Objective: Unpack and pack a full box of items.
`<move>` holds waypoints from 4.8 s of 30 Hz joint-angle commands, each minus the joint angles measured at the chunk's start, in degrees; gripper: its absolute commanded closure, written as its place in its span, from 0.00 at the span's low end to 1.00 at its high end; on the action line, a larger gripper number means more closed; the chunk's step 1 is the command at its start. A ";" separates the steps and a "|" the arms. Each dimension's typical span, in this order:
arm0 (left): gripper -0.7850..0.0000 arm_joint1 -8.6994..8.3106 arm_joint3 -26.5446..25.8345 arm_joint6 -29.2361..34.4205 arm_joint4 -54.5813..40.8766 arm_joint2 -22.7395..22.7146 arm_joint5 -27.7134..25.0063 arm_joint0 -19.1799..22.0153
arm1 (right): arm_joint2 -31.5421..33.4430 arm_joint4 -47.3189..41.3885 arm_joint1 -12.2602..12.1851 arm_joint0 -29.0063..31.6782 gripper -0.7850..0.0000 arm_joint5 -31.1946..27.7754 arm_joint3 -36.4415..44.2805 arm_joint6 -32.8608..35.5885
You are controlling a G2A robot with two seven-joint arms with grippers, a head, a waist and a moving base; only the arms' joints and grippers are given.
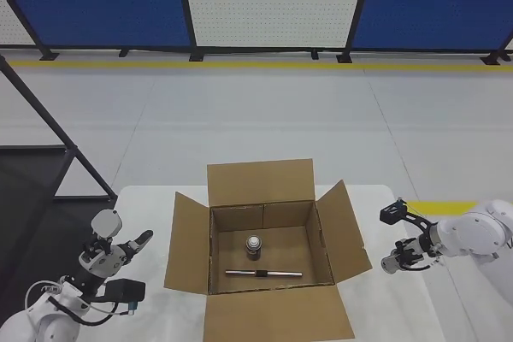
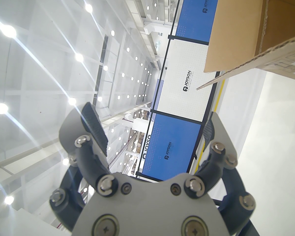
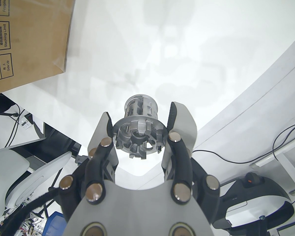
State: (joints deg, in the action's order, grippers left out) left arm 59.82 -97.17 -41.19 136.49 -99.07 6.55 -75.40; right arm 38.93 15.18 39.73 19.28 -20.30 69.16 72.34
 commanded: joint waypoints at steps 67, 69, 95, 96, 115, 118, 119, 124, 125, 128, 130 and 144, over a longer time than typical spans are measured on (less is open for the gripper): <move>0.00 0.00 0.00 0.00 0.00 0.00 0.00 0.00 | -7.58 17.86 8.75 -3.77 1.00 6.89 -12.11 -5.06; 0.00 0.00 0.00 0.00 0.00 0.00 0.00 0.00 | -7.86 17.77 9.31 -4.13 0.96 6.15 -13.21 -4.79; 0.00 0.00 0.00 0.00 0.00 0.00 0.00 0.00 | -8.66 18.25 14.10 -6.91 0.51 -1.08 -23.86 -5.30; 0.00 0.00 0.00 0.00 0.00 0.00 0.00 0.00 | -8.63 18.30 14.20 -6.93 0.49 -1.18 -24.06 -5.28; 0.00 0.00 0.00 0.00 0.00 0.00 0.00 0.00 | -4.58 19.75 13.41 -7.88 0.00 -2.38 -24.81 -6.87; 0.00 0.00 0.00 0.00 0.00 0.00 0.00 0.00 | -1.82 20.22 11.72 -8.34 0.00 -3.00 -23.20 -6.80; 0.00 0.00 0.00 0.00 0.00 0.00 0.00 0.00 | -0.67 20.38 11.02 -8.39 0.00 -3.12 -22.36 -6.81; 0.00 0.00 0.00 0.00 0.00 0.00 0.00 0.00 | 6.72 20.76 6.53 -6.73 0.00 -4.33 -14.53 -5.36; 0.00 0.00 0.00 0.00 0.00 0.00 0.00 0.00 | 8.60 20.93 5.45 -5.86 0.00 -4.10 -11.89 -4.86; 0.00 0.00 0.00 0.00 0.00 0.00 0.00 0.00 | 15.18 21.50 2.01 -1.64 0.00 -2.13 -1.71 -2.80; 0.00 0.00 0.00 0.00 0.00 0.00 0.00 0.00 | 20.11 21.74 -0.21 2.61 0.00 -0.28 6.96 -1.66; 0.00 0.00 0.00 0.00 0.00 0.00 0.00 0.00 | 44.63 17.23 -7.30 27.12 0.00 2.78 51.79 4.81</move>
State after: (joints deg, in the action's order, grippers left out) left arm 59.82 -97.17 -41.19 136.49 -99.07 6.55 -75.40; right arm 83.14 32.19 32.50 46.00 -18.30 118.41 76.97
